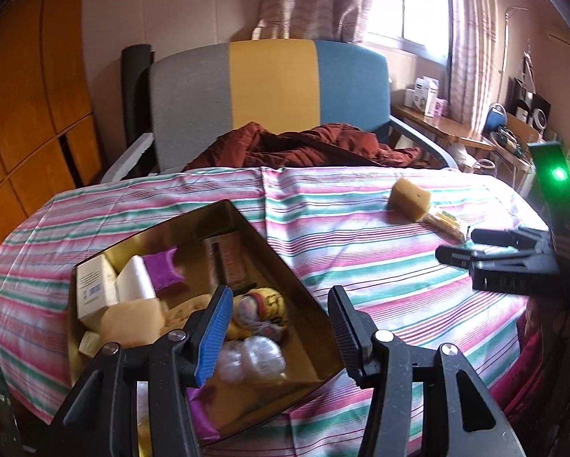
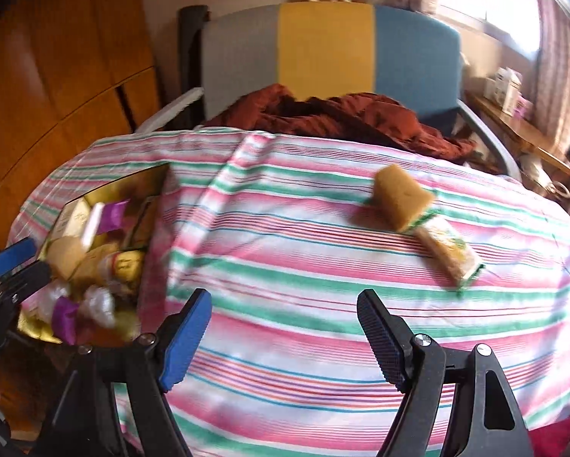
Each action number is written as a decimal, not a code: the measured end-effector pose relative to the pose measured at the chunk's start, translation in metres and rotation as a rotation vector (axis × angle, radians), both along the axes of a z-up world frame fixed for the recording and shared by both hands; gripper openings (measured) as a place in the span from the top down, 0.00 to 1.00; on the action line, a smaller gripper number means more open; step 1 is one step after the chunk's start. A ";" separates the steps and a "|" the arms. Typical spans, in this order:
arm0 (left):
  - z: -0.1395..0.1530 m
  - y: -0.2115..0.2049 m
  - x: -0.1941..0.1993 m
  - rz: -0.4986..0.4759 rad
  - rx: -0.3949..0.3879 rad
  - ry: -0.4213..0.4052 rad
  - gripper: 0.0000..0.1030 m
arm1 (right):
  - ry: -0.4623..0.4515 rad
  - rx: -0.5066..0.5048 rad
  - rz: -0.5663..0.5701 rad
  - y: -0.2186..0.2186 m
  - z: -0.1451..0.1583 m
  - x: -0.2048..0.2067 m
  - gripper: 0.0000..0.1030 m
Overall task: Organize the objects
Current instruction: 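Move both open grippers back toward the sponge and cracker packet, then grasp the cracker packet with the right gripper while the left grasps the yellow sponge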
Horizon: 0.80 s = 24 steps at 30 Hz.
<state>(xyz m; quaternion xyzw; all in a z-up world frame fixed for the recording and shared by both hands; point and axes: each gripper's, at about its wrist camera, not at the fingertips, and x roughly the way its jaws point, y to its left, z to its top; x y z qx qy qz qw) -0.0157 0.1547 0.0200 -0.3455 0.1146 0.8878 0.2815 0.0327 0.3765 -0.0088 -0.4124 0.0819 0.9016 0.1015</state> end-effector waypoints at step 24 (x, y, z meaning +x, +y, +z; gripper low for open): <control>-0.027 0.079 -0.007 -0.169 -0.041 -0.105 0.49 | -0.215 0.043 -0.167 0.176 -0.042 -0.015 0.23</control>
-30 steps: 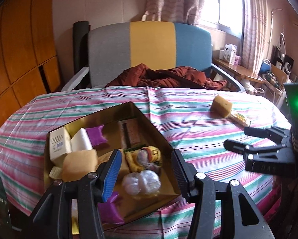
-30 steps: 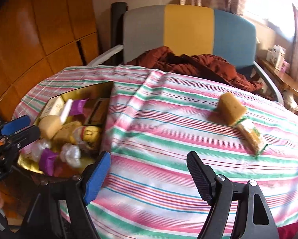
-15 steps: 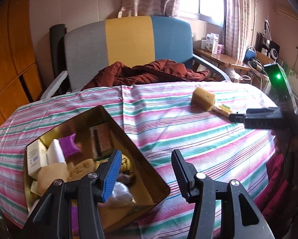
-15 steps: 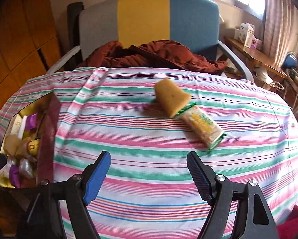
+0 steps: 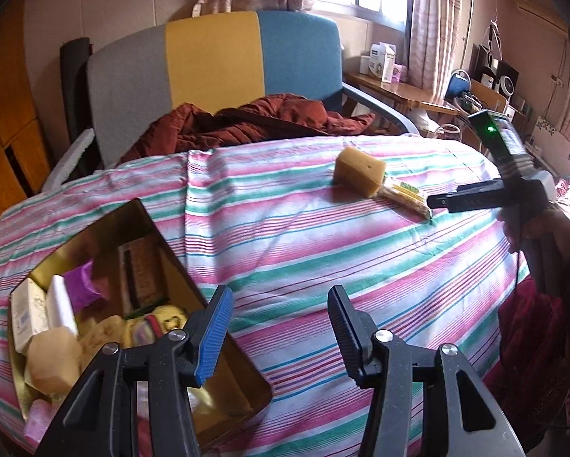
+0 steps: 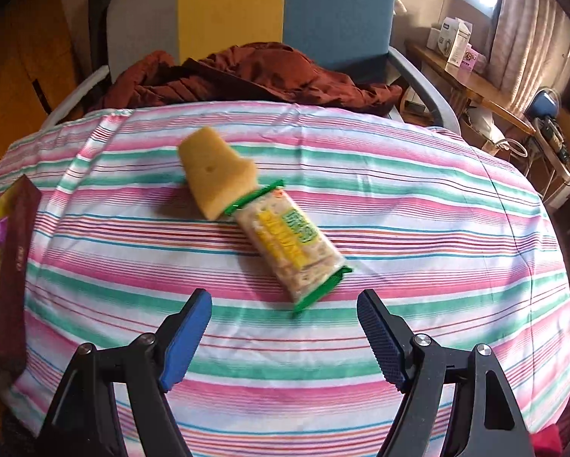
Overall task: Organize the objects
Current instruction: 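Grasp the cracker packet with the right gripper while the left grasps the yellow sponge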
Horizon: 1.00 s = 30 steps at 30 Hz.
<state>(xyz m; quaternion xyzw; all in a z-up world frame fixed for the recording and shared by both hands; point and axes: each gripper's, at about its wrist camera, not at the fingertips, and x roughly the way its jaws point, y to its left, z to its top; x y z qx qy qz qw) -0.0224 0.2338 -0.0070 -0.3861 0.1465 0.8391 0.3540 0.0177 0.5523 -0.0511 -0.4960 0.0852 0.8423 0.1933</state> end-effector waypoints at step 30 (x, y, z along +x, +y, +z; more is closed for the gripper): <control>-0.019 0.094 -0.037 -0.088 0.000 -0.146 0.49 | -0.127 -0.040 0.153 0.017 -0.044 -0.017 0.53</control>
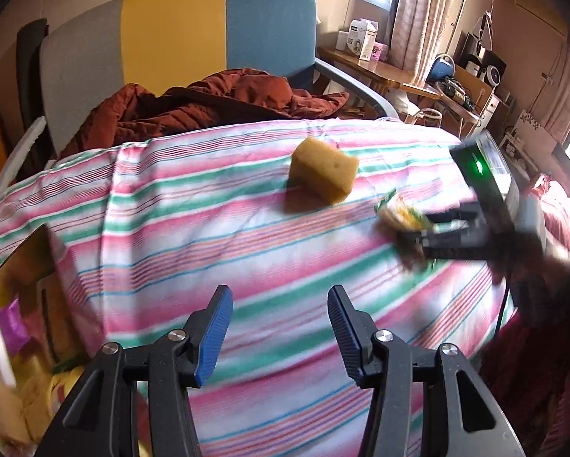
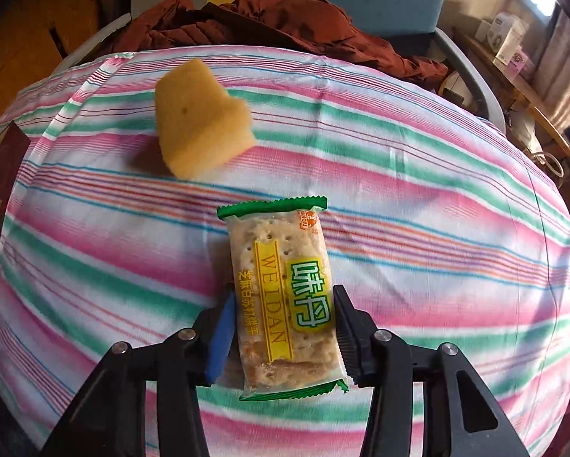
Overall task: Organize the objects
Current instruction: 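Grasp the cracker packet with the right gripper while the left grasps the yellow sponge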
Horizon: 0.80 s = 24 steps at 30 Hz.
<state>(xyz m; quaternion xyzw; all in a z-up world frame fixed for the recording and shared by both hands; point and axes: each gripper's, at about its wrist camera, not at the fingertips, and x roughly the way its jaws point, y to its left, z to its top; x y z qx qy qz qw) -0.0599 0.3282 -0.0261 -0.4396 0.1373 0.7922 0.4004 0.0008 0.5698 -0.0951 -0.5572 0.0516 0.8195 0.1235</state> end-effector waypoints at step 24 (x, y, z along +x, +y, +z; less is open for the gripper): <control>-0.070 0.176 -0.118 0.289 0.066 -0.527 0.34 | 0.021 0.025 0.014 0.008 -0.007 -0.001 0.53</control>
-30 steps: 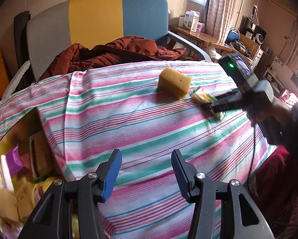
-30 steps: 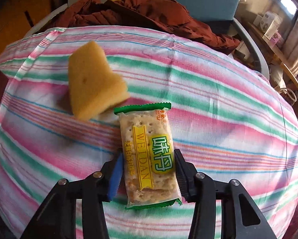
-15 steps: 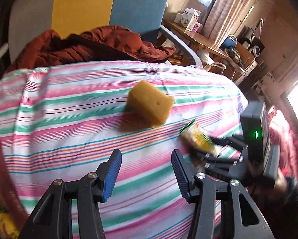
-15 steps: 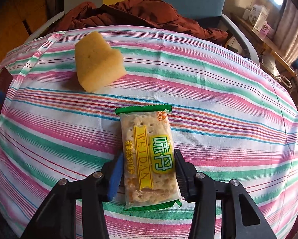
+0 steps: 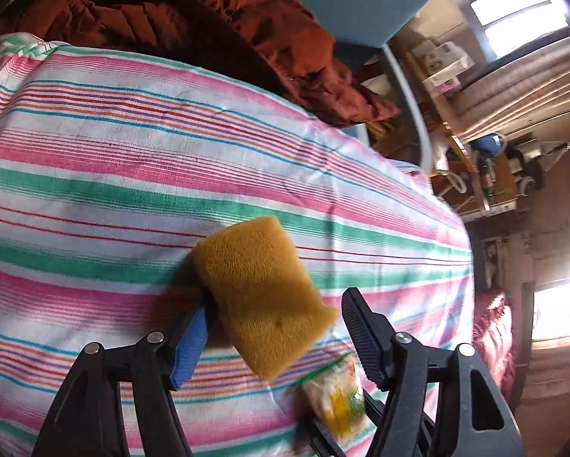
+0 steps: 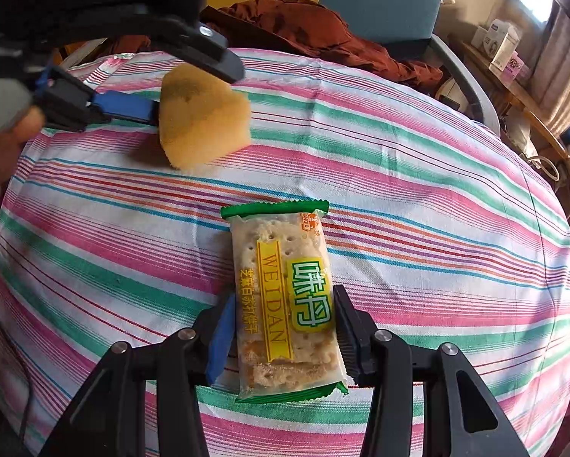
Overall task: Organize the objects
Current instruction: 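Grasp the cracker packet with the right gripper while the left grasps the yellow sponge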
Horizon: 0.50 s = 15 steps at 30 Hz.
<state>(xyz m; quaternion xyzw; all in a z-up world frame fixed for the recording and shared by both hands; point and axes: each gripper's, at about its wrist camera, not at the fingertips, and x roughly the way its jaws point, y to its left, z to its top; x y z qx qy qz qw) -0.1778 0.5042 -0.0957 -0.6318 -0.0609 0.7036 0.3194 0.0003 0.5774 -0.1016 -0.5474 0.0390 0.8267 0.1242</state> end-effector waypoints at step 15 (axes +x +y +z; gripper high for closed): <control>0.016 -0.062 0.051 -0.187 -0.028 0.290 0.49 | 0.054 0.048 0.011 0.002 0.008 0.001 0.53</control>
